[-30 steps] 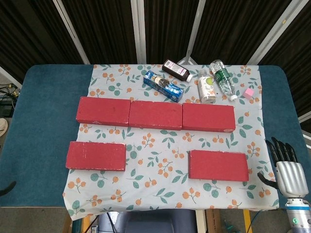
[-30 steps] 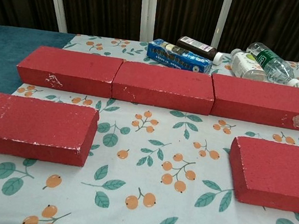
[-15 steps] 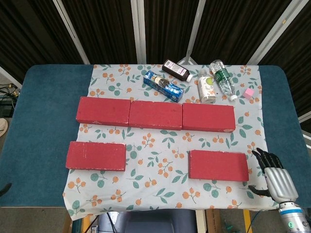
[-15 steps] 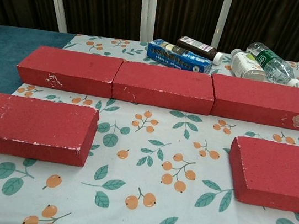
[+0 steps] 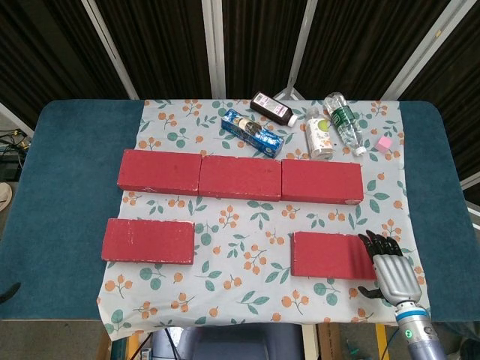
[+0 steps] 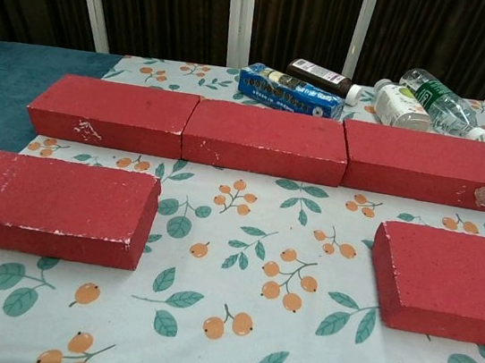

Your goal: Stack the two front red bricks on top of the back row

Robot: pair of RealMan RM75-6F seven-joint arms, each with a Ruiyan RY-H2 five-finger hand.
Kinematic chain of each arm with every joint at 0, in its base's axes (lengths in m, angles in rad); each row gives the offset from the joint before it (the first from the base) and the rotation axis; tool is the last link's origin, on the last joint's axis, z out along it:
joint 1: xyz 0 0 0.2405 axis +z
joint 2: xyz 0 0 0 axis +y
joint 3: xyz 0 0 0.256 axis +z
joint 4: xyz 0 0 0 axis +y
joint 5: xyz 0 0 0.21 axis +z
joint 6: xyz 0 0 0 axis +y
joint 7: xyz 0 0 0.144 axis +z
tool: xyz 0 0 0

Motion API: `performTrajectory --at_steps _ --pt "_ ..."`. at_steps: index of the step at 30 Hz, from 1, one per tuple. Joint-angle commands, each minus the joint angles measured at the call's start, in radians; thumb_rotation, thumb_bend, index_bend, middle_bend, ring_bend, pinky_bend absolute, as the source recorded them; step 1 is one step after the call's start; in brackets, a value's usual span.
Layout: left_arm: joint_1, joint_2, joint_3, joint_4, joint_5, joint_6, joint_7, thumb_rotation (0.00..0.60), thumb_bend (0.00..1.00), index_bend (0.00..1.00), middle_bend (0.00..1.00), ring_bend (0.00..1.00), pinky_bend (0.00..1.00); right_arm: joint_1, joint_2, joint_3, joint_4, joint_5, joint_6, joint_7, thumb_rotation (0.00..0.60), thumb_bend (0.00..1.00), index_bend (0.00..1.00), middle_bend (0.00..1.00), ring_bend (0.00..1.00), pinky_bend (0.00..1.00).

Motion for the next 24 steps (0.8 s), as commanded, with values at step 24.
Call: performTrajectory --at_steps 24 --pt "-0.008 -0.007 -0.005 -0.010 -0.021 -0.018 0.028 0.600 0.00 0.06 0.00 0.00 0.11 0.162 -0.161 0.028 0.040 0.225 -0.036 -0.239 0.600 0.20 0.00 0.00 0.00 0.00"
